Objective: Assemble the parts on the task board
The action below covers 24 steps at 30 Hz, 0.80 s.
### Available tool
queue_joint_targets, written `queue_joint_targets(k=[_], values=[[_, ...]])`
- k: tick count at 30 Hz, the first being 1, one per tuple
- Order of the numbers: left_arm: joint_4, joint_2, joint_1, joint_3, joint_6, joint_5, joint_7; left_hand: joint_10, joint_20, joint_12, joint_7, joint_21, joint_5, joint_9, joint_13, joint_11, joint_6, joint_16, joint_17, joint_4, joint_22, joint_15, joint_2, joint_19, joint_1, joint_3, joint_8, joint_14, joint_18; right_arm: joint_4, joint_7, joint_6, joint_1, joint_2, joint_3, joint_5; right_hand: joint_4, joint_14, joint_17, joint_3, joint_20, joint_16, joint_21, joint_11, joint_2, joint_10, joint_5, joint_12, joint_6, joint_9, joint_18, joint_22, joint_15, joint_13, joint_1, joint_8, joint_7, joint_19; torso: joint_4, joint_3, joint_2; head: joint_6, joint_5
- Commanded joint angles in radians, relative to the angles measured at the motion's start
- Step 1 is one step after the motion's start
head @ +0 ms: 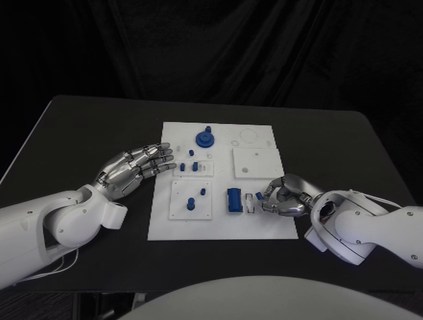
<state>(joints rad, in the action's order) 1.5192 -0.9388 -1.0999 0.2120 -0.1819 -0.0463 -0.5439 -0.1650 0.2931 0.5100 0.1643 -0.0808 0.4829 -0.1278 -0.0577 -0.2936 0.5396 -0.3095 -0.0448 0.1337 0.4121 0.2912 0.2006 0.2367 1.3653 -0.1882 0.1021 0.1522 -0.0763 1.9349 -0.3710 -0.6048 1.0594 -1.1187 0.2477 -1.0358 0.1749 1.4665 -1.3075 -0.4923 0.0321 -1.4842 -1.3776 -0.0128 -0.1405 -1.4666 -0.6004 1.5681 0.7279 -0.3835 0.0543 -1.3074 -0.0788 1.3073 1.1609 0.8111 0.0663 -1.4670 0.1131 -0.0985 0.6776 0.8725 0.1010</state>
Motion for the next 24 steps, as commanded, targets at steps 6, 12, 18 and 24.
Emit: queue_joint_targets(k=[6,12,18,24], values=[[-0.001,0.005,0.002,-0.001,-0.014,-0.002,-0.008,-0.007,0.000,-0.004,0.030,0.004,-0.003,-0.001,-0.001,0.000,0.006,-0.003,-0.001,0.002,0.000,-0.001,-0.001,0.007,-0.009,-0.007,0.003,-0.007,0.006,-0.015,0.035,-0.031,0.000,0.016,0.000,0.095,0.002,0.073,-0.089,0.024,-0.008,-0.004,-0.006,-0.006,0.006,-0.104,0.010,0.003,0.018,-0.005,-0.009,-0.203,-0.005,0.263,-0.026,-0.012,-0.010,-0.044,-0.0002,-0.0002,0.000,0.000,0.000],[-0.002,0.006,0.002,-0.001,-0.015,-0.002,-0.009,-0.007,0.000,-0.004,0.030,0.004,-0.003,-0.001,-0.001,0.000,0.006,-0.003,-0.001,0.002,0.000,-0.001,-0.001,0.007,-0.009,-0.007,0.003,-0.007,0.006,-0.025,0.021,-0.008,-0.001,0.028,0.000,0.097,0.004,0.072,-0.085,0.044,-0.007,-0.002,-0.003,-0.004,0.013,-0.104,0.032,0.003,0.015,-0.008,-0.008,-0.202,-0.004,0.263,-0.036,-0.019,-0.008,-0.043,-0.0007,-0.0007,0.000,0.000,-0.002],[-0.001,0.005,0.003,-0.001,-0.014,-0.002,-0.009,-0.007,0.000,-0.004,0.030,0.004,-0.003,-0.001,-0.001,0.000,0.006,-0.003,-0.001,0.002,0.000,-0.001,-0.001,0.007,-0.009,-0.007,0.003,-0.007,0.006,-0.031,0.009,0.013,-0.001,0.038,0.000,0.098,0.009,0.071,-0.083,0.066,-0.006,-0.001,-0.003,-0.002,0.018,-0.104,0.031,0.003,0.013,-0.012,-0.008,-0.201,-0.002,0.263,-0.047,-0.025,-0.006,-0.042,-0.0015,-0.0003,0.000,0.000,-0.003],[-0.002,0.006,0.003,-0.001,-0.014,-0.002,-0.008,-0.006,0.000,-0.005,0.030,0.004,-0.004,0.000,0.000,0.000,0.004,-0.003,-0.001,0.003,0.000,-0.001,-0.002,0.007,-0.010,-0.008,0.002,-0.007,0.006,-0.037,0.007,0.020,-0.001,0.046,0.000,0.096,0.011,0.071,-0.080,0.079,-0.006,0.000,-0.001,-0.001,0.022,-0.104,0.032,0.003,0.013,-0.014,-0.007,-0.201,-0.002,0.263,-0.051,-0.029,-0.006,-0.041,-0.0015,0.0000,0.000,0.000,-0.003]])
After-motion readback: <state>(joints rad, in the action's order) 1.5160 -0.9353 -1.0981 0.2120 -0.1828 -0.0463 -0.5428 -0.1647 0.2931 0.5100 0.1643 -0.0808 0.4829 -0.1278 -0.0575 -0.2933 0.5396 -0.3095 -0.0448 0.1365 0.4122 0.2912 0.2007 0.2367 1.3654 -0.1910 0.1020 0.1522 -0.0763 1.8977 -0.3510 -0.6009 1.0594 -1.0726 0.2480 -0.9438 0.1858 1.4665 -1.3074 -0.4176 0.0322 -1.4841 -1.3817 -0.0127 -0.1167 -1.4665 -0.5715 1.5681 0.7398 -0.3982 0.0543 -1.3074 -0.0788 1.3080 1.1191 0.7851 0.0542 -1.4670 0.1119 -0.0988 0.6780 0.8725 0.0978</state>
